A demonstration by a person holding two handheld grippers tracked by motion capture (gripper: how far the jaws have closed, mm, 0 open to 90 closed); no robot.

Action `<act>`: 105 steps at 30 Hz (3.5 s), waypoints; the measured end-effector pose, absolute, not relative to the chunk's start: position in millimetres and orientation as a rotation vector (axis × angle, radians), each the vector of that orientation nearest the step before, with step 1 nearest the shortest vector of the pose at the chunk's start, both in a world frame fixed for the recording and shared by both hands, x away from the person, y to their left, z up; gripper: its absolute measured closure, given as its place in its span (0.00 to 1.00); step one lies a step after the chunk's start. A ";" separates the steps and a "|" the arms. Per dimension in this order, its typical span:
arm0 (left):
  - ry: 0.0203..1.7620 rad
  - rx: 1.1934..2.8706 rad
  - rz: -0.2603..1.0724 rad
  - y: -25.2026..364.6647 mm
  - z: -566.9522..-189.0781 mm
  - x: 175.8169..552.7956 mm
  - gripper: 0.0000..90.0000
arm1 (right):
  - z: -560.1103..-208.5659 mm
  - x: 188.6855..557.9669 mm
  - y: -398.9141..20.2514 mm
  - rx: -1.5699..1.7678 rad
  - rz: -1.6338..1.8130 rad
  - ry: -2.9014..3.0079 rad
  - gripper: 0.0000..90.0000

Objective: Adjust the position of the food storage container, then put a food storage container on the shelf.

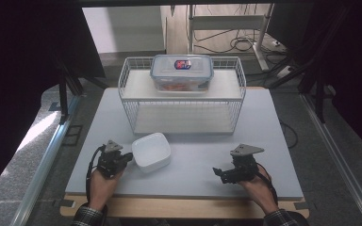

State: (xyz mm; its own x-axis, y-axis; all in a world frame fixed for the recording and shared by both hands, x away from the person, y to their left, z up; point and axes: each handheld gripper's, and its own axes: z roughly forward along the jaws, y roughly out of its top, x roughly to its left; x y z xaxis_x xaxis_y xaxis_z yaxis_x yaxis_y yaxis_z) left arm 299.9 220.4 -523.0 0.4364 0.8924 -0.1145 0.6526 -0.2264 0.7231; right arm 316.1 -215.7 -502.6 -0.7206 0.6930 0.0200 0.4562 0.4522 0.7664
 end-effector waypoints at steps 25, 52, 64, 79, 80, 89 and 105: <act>1.108 2.064 0.348 160.9 -522.7 345.6 0.99 | -502.0 329.9 -210.9 1.108 1.114 2.403 0.07; 1.022 2.012 0.408 168.9 -501.0 309.9 0.38 | -497.4 324.3 -221.3 1.013 1.183 2.378 0.07; 1.005 2.045 0.384 175.2 -508.0 290.1 0.13 | -499.3 321.0 -221.7 0.980 1.244 2.387 0.04; 0.962 2.036 0.419 176.0 -514.4 294.2 0.02 | -498.5 323.4 -221.8 0.987 1.235 2.380 0.02; 0.965 2.032 0.410 176.4 -514.2 294.9 0.01 | -498.1 323.2 -221.4 0.986 1.235 2.376 0.02; 0.965 2.079 0.383 167.5 -512.7 298.3 0.02 | -495.5 325.5 -215.8 0.990 1.248 2.394 0.03; 0.942 2.075 0.309 161.5 -501.5 309.9 0.02 | -488.3 335.5 -192.8 0.984 1.270 2.432 0.02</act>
